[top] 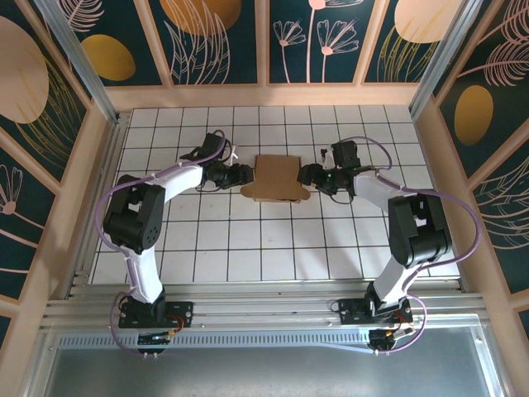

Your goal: Fold the paper box

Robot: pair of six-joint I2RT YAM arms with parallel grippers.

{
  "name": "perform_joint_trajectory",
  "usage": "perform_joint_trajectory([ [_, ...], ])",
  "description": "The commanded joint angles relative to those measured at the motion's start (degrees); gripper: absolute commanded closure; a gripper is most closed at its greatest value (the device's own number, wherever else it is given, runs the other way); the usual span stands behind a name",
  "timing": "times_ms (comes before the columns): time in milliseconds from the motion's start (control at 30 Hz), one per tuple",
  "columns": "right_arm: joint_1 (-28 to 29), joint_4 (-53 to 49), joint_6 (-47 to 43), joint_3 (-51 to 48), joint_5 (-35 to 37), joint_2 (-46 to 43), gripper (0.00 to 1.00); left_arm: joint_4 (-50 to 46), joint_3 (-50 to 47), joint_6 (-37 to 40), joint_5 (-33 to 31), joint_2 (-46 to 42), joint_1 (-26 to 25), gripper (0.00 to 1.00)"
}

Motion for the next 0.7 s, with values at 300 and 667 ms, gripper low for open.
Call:
perform_joint_trajectory([
  [300, 4.5, 8.7, -5.6, -6.9, 12.9, 5.4, 0.36, 5.0, -5.9, 1.8, -2.1, 6.3, -0.2, 0.47],
  [667, 4.1, 7.0, -5.2, -4.0, 13.1, -4.5, 0.32, 2.8, -8.9, 0.7, -19.8, -6.8, 1.0, 0.38],
])
